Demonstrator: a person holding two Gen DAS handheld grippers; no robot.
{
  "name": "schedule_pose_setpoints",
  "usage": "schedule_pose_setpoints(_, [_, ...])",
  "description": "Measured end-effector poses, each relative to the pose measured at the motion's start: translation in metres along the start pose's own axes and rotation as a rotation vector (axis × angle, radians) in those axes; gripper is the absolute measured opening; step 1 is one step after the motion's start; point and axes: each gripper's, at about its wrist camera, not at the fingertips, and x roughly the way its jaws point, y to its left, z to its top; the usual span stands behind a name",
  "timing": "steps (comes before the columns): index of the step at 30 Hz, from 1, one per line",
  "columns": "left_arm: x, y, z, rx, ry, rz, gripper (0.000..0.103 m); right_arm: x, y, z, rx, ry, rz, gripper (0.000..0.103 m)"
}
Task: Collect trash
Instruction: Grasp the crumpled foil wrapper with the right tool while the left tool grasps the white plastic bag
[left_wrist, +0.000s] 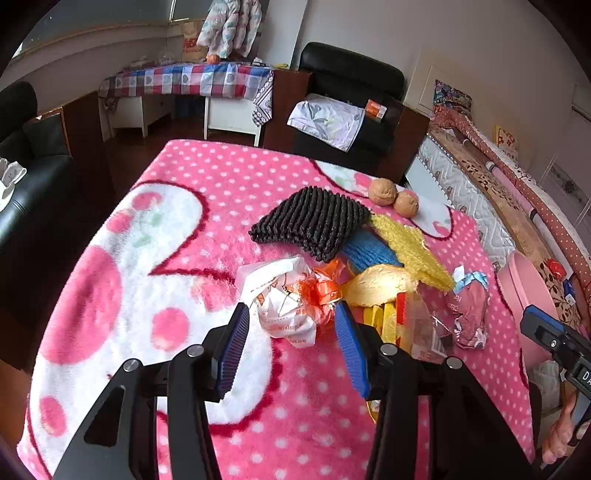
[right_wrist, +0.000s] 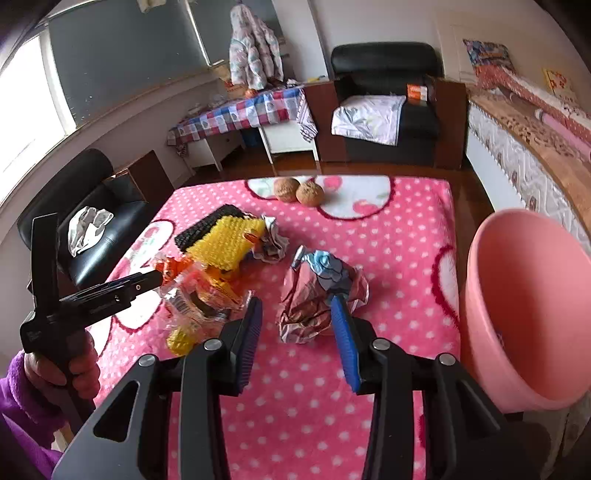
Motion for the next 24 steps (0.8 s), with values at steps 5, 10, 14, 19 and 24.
schedule_pose_setpoints(5, [0.007, 0.005, -0.001, -0.008, 0.004, -0.02, 0.036, 0.012, -0.009, -0.001, 0.056, 0.024, 0.015, 0.04])
schedule_pose_setpoints(10, [0.002, 0.008, 0.0, -0.01, -0.012, -0.03, 0.027, 0.023, -0.006, 0.006, 0.05, 0.034, 0.011, 0.04])
schedule_pose_setpoints(14, [-0.009, 0.01, 0.002, -0.016, -0.046, -0.03, 0.027, 0.036, -0.005, 0.013, 0.063, 0.053, 0.006, 0.04])
schedule_pose_setpoints(19, [-0.02, 0.012, 0.002, -0.018, -0.068, -0.03, 0.027, 0.05, -0.007, 0.015, 0.08, 0.077, -0.029, 0.04])
schedule_pose_setpoints(24, [-0.029, 0.011, 0.002, -0.019, -0.079, -0.039, 0.027, 0.058, -0.008, 0.015, 0.084, 0.083, -0.053, 0.04])
